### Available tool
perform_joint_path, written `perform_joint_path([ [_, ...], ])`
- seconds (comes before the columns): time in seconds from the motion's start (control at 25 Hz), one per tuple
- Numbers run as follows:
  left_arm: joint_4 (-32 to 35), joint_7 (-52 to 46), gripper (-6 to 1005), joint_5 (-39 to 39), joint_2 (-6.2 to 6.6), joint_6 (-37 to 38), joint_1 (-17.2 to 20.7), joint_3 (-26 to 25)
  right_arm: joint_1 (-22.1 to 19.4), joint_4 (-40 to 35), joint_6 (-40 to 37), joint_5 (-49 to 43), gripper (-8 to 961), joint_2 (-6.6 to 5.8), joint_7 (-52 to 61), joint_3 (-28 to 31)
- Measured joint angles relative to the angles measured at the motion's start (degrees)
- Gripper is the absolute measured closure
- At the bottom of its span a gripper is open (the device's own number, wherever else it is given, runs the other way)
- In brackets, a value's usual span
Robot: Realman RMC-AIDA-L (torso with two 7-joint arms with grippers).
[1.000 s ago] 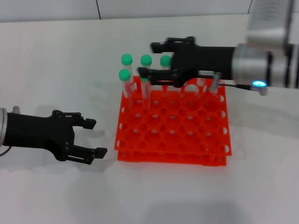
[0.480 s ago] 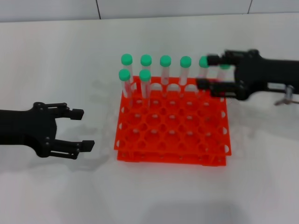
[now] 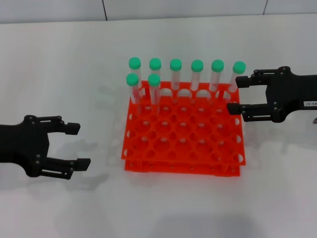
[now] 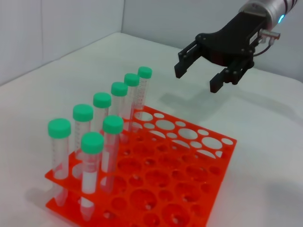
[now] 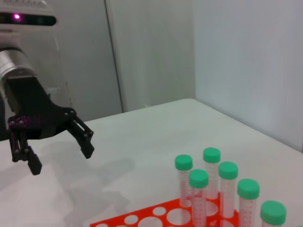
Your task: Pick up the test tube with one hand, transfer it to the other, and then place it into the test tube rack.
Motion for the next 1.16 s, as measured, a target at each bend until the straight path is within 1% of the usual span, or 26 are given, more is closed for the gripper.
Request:
perform_joint_path([
  [0.36,0.33,-0.28,116,0.12,-0.19,0.39,0.55,-0.01,0.82,-0.22,-0.5,-1.76,260,-0.05,0.41,-0.21],
  [0.52,0.33,-0.29,116,0.37,-0.27,0.39,0.64,-0.01,0.97,-0.22,-0.53,-2.94,260,0.24,0.41,-0.26],
  [1.16,0.31,-0.34,116,0.11,-0.37,0.3,0.65,0.08,1.09,-0.41,-1.89,-2.9,260,0.28,0.48,-0.14],
])
